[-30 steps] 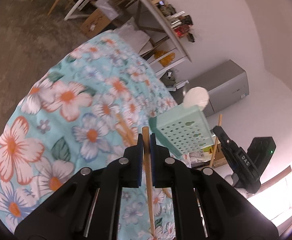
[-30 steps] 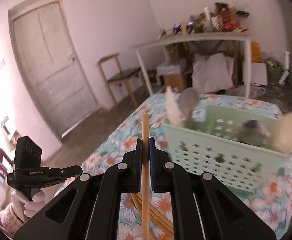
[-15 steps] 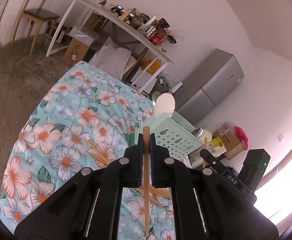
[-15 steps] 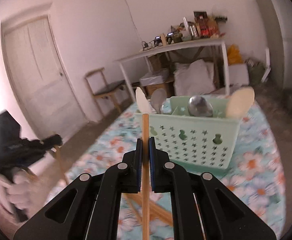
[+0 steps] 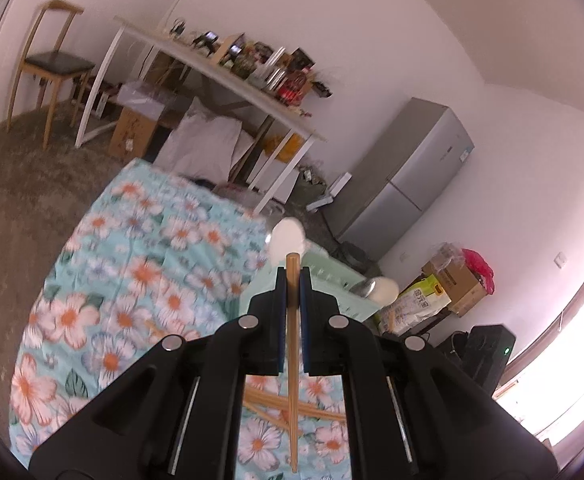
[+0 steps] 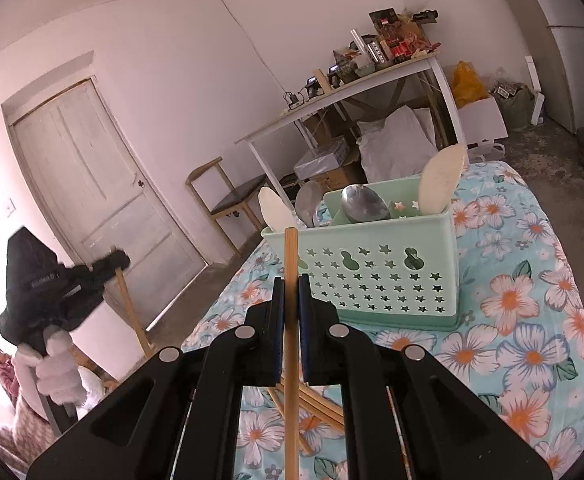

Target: Organize utensils

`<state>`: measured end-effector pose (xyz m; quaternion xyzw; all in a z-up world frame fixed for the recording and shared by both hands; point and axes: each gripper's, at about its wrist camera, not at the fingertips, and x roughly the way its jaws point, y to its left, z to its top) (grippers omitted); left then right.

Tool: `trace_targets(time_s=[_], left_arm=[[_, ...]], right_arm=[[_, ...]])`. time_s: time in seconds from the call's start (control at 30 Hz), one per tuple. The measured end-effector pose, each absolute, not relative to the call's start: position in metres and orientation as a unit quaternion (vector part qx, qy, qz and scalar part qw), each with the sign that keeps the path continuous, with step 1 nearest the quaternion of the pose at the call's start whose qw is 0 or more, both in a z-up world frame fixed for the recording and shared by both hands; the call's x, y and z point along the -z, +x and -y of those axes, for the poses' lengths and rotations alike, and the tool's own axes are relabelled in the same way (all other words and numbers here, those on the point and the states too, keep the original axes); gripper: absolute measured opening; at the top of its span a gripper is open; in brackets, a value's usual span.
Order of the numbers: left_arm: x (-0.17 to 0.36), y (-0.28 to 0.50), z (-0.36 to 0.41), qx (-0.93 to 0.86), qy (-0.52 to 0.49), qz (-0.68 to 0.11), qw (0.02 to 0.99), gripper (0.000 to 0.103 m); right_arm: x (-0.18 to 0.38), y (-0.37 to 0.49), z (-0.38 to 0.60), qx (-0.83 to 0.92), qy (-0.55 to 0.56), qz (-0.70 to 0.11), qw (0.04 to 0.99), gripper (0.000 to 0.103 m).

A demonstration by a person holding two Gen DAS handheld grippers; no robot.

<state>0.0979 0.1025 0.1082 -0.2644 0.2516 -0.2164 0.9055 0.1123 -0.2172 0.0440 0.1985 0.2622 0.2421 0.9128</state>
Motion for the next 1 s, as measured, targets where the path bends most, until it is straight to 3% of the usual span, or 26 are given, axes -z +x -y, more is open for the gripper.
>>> trace_targets(time_s=[0.47, 1.0], left_arm=[[-0.208, 0.125, -0.087, 0.233, -0.223, -0.152, 0.934, 0.005], [-0.251, 0.193, -0.029, 0.236, -0.196, -0.084, 0.948, 0.005]], right_arm=[[-0.049, 0.103, 0.235, -0.251, 0.222, -0.238, 0.912, 0.007], [-0.049, 0.111, 0.253, -0.248, 0.235, -0.231, 0.911, 0.007]])
